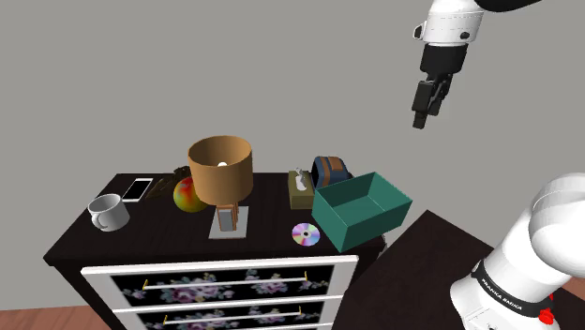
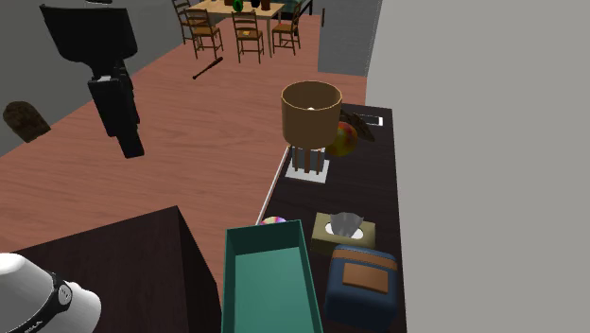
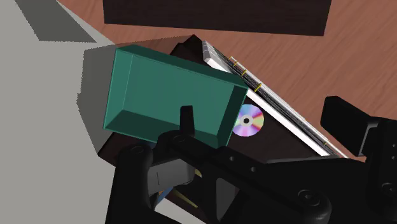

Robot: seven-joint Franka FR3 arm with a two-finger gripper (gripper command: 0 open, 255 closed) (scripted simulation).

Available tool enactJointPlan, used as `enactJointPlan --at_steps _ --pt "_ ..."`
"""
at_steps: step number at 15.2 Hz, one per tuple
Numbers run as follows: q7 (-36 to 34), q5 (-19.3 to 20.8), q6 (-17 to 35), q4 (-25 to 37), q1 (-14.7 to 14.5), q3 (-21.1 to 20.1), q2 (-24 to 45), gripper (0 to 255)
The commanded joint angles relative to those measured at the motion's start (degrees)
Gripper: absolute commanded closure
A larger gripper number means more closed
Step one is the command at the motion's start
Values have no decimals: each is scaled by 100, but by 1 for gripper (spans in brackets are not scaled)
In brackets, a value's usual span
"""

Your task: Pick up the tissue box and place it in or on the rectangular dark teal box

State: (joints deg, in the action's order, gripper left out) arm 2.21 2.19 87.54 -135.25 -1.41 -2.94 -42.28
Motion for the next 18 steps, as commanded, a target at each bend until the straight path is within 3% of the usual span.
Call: enactJointPlan --at_steps 1,9,18 --pt "0 0 0 0 0 0 0 0" --pt "37 348 1443 -29 26 -135 1417 0" --pt "-120 936 2715 553 109 -289 3302 0"
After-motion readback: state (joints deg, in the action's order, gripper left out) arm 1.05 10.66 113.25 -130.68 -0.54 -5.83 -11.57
